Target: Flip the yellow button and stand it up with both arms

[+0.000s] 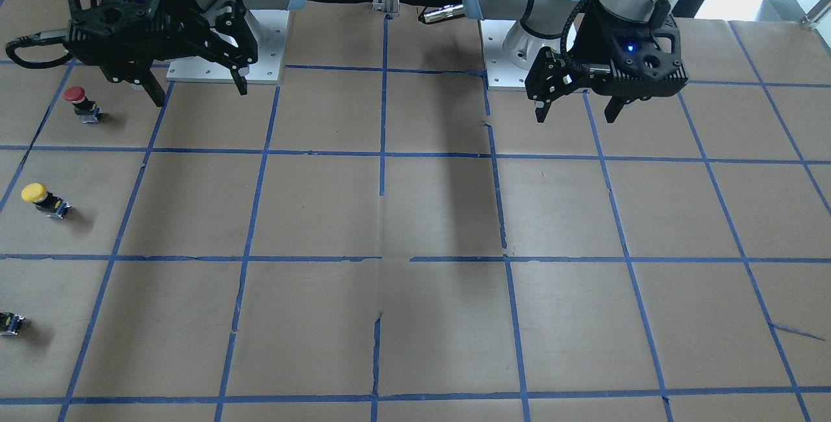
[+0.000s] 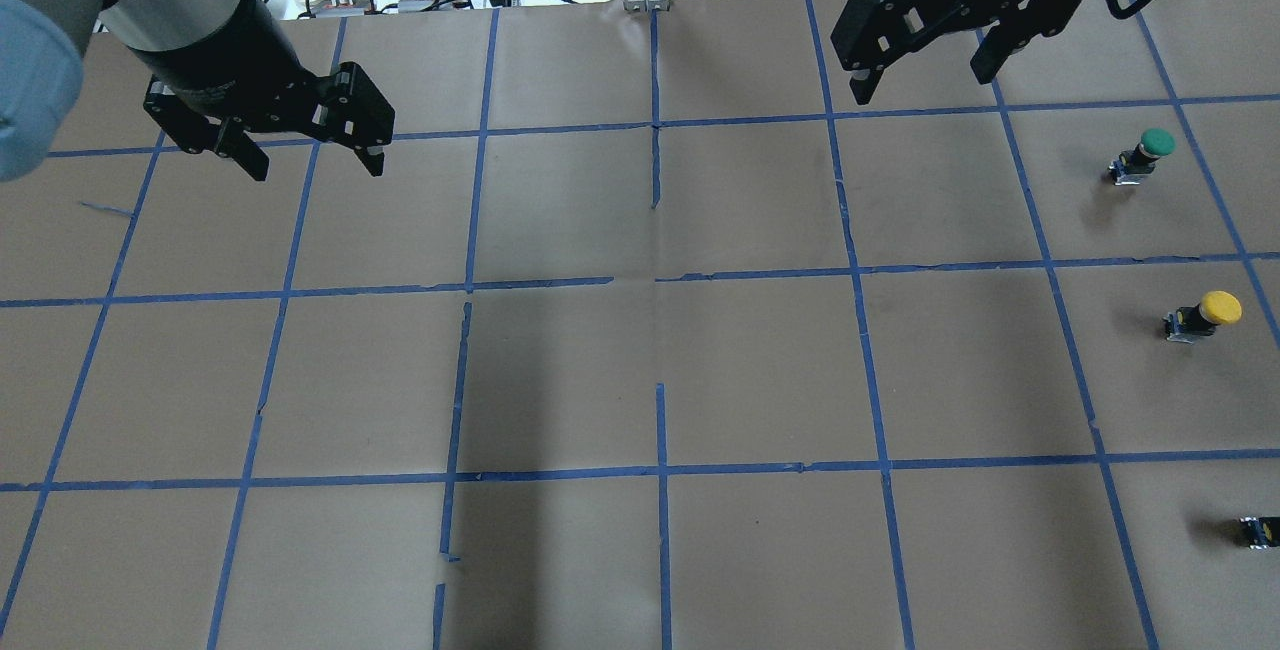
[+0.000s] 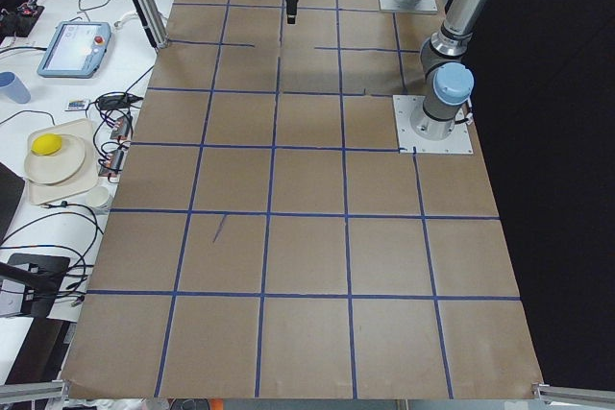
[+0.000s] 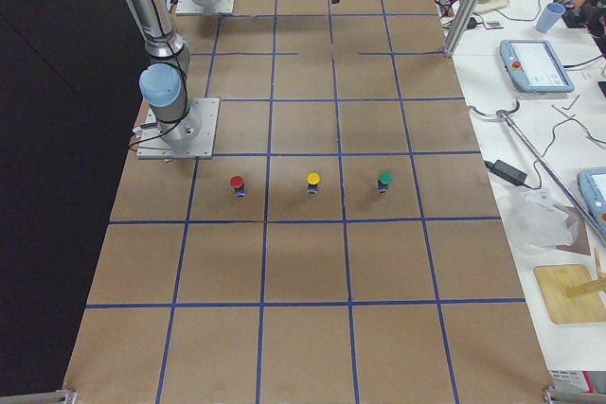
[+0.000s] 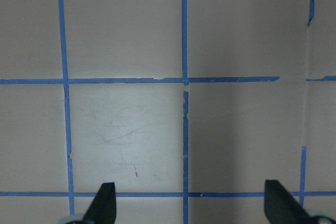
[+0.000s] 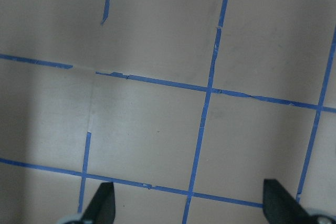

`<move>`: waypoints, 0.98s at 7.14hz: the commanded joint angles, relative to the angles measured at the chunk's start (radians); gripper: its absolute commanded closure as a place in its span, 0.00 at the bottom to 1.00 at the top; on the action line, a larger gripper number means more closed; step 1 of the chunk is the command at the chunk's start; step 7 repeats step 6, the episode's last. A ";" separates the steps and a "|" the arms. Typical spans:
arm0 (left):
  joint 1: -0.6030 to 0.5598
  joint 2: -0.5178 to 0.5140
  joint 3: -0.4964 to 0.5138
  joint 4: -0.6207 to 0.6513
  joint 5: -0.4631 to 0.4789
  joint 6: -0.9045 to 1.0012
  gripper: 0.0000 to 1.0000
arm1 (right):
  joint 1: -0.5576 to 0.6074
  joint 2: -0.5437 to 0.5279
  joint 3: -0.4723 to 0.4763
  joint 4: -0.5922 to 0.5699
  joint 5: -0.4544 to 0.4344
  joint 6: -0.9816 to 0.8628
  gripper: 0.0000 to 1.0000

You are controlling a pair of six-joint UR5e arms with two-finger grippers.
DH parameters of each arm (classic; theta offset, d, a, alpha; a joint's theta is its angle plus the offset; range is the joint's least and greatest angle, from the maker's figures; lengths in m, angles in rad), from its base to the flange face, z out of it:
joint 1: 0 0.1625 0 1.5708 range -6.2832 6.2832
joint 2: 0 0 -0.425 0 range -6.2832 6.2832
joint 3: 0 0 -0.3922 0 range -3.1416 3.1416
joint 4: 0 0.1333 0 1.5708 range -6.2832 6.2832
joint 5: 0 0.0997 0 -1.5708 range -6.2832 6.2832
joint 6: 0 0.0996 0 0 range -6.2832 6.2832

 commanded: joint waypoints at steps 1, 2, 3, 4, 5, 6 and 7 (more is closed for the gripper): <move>0.000 -0.002 0.001 0.000 -0.002 0.000 0.00 | 0.003 0.001 0.005 -0.001 -0.028 0.122 0.00; 0.000 -0.002 0.001 0.000 -0.002 0.000 0.00 | 0.009 0.001 0.013 0.003 -0.045 0.130 0.00; 0.000 -0.002 0.000 0.000 -0.002 0.000 0.00 | 0.012 0.001 0.022 0.002 -0.047 0.130 0.00; 0.000 -0.002 -0.001 0.000 -0.002 0.000 0.00 | 0.012 -0.001 0.025 0.002 -0.048 0.130 0.00; 0.000 -0.002 0.001 0.002 -0.002 0.000 0.00 | 0.011 -0.001 0.025 0.003 -0.050 0.129 0.00; 0.000 -0.002 0.001 0.002 -0.002 0.000 0.00 | 0.011 -0.001 0.025 0.003 -0.050 0.127 0.00; 0.000 -0.002 0.001 0.002 -0.002 0.000 0.00 | 0.011 -0.001 0.025 0.003 -0.050 0.127 0.00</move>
